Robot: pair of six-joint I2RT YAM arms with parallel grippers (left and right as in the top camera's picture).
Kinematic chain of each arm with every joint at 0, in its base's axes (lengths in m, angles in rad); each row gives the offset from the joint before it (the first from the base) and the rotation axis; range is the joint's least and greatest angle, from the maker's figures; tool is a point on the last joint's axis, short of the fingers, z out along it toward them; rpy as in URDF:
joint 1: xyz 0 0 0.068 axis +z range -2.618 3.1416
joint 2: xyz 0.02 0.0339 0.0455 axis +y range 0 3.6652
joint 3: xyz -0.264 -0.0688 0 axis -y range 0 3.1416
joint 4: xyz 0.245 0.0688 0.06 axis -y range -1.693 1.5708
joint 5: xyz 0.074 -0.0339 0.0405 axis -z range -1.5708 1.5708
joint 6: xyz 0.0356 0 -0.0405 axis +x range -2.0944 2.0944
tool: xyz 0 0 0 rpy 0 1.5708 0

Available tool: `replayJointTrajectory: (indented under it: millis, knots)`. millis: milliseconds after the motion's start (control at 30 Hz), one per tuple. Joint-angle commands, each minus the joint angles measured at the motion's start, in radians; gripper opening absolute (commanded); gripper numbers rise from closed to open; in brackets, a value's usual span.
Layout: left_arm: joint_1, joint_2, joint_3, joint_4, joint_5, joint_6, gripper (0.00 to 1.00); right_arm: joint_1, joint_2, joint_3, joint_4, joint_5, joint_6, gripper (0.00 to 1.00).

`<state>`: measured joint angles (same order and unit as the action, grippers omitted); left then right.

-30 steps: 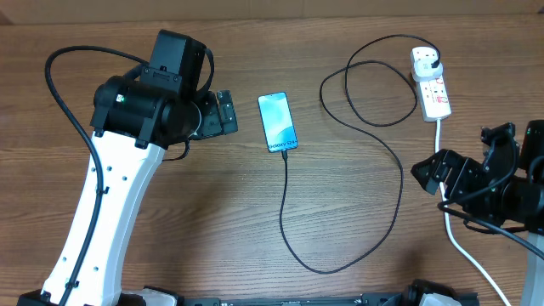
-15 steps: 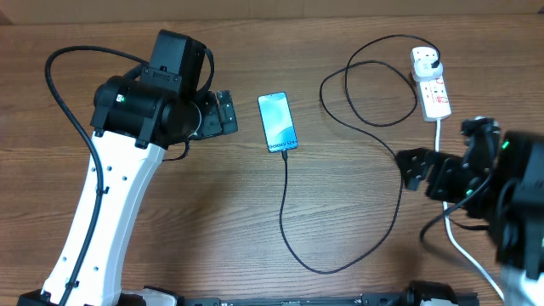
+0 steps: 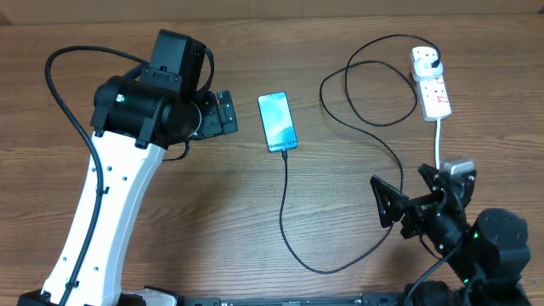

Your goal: Plug charger to phone and switch on socket

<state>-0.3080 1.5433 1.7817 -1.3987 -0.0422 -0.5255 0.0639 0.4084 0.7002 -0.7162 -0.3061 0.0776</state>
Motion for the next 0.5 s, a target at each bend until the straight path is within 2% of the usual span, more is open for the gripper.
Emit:
replayJointTrajectory:
  millis: [0,467]
  knots:
    - [-0.006,0.004,-0.002,0.001,-0.013,-0.018,1.0,-0.031,-0.087,-0.097,0.064,0.003,-0.003,1.0]
    - [-0.006,0.003,-0.002,0.001,-0.013,-0.018,1.0,-0.044,-0.301,-0.453,0.432,0.0,-0.005,1.0]
